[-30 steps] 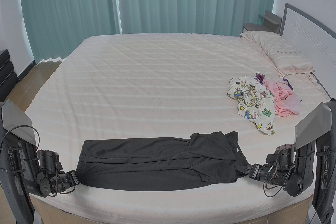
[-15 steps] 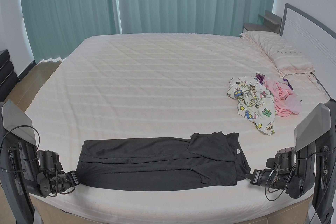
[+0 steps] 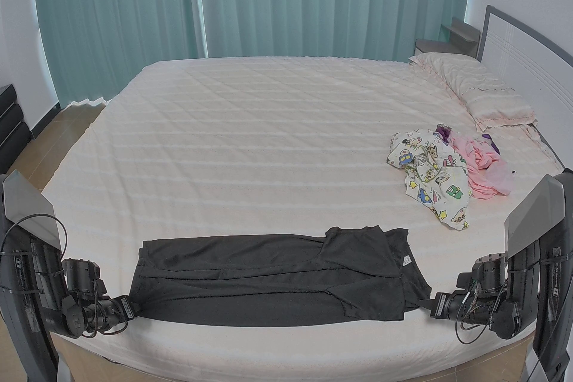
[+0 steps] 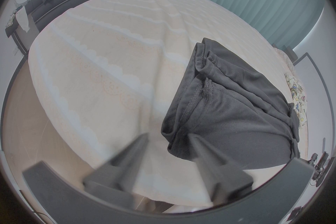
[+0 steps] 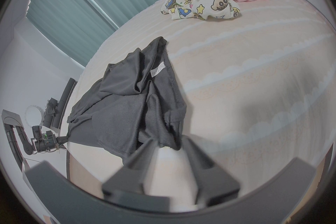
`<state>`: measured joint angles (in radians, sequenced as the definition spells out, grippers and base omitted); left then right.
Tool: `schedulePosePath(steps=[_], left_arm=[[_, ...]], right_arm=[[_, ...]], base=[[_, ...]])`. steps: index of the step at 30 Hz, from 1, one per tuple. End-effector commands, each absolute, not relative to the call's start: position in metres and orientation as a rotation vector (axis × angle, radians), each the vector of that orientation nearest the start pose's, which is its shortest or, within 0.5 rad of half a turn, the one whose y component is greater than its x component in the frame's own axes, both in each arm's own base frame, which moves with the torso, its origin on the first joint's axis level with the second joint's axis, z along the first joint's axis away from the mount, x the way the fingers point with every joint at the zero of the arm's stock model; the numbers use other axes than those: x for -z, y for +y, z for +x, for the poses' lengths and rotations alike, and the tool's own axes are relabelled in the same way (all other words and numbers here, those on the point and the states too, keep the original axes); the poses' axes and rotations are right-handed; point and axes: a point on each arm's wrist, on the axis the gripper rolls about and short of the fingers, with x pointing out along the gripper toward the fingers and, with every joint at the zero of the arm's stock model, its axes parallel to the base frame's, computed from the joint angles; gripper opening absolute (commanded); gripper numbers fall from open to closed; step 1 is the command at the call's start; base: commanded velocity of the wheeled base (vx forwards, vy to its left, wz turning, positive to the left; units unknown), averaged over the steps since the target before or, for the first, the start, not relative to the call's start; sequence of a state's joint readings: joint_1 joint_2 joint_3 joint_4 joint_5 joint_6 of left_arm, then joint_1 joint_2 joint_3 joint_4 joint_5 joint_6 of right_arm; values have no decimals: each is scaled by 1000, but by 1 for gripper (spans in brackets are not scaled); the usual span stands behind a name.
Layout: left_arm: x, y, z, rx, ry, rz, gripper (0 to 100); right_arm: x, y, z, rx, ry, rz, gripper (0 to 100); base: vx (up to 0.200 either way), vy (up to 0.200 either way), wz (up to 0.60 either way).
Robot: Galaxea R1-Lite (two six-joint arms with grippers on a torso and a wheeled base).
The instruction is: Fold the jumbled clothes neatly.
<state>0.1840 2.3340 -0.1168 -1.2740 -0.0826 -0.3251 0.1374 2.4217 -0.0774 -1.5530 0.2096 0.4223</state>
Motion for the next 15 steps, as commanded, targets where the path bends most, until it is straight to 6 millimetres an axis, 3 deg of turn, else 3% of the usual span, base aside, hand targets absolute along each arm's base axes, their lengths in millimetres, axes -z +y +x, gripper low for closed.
schedulePosePath(steps=[1, 4, 10, 15], left_arm=[[51, 40, 219, -248, 911, -427, 100], [45, 46, 220, -263, 877, -438, 100], [7, 68, 226, -171, 701, -520, 100], [-6, 75, 249, -49, 698, -577, 100]], right_arm=[[52, 35, 226, -160, 844, 417, 100], [48, 32, 229, -149, 819, 423, 100], [40, 26, 233, -136, 774, 434, 100], [42, 28, 233, -145, 781, 432, 100]], base=[[0, 0, 0], [0, 0, 0], [0, 0, 0], [0, 0, 0]])
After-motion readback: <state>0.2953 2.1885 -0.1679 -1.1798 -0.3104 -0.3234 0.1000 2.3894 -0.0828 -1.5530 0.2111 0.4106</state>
